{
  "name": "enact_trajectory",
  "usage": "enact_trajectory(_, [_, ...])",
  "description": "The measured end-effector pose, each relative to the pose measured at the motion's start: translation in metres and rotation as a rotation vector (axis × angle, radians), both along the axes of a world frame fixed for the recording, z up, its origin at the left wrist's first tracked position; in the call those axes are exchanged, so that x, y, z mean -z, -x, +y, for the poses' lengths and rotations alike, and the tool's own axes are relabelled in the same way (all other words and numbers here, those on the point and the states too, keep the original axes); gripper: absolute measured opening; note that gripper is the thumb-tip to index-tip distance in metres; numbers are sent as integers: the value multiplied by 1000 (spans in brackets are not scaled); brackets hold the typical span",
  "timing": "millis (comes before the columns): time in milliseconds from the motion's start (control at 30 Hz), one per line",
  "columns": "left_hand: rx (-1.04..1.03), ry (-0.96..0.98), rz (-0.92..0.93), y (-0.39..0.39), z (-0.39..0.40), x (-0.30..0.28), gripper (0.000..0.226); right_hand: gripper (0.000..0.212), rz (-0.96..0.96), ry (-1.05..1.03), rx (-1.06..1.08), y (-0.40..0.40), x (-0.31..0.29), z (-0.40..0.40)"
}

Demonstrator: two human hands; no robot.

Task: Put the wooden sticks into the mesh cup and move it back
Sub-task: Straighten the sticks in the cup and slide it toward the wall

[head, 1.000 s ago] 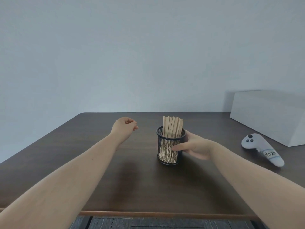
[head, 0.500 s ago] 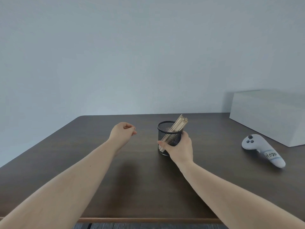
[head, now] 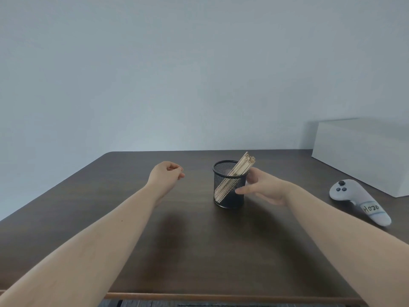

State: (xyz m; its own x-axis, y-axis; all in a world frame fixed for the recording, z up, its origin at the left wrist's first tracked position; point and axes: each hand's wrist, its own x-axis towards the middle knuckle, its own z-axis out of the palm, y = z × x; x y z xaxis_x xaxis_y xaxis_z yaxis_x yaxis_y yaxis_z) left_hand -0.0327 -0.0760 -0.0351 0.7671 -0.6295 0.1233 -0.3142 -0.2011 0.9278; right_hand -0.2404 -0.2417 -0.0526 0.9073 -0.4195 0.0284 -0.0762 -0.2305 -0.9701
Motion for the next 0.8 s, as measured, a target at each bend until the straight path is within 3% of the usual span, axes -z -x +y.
enact_trajectory(167, [8, -5, 10, 1, 0, 0, 14, 35, -45, 24, 54, -20, 4, 2])
enact_trajectory(267, [15, 1, 17, 1, -2, 2, 15, 58, -83, 84, 304, -36, 16, 20])
enact_trajectory(367, [21, 3, 36, 2, -4, 8, 15, 71, -142, 206, 711, -50, 29, 46])
enact_trajectory(433, [24, -1, 43, 2, -6, 13, 15, 89, -107, 278, 807, -54, 35, 57])
enact_trajectory(567, [28, -8, 50, 2, -9, 19, 15, 122, 86, 363, 736, -41, 36, 55])
enact_trajectory(800, [7, -5, 47, -7, -10, 20, 14, 116, 324, 461, 429, -13, 32, 21])
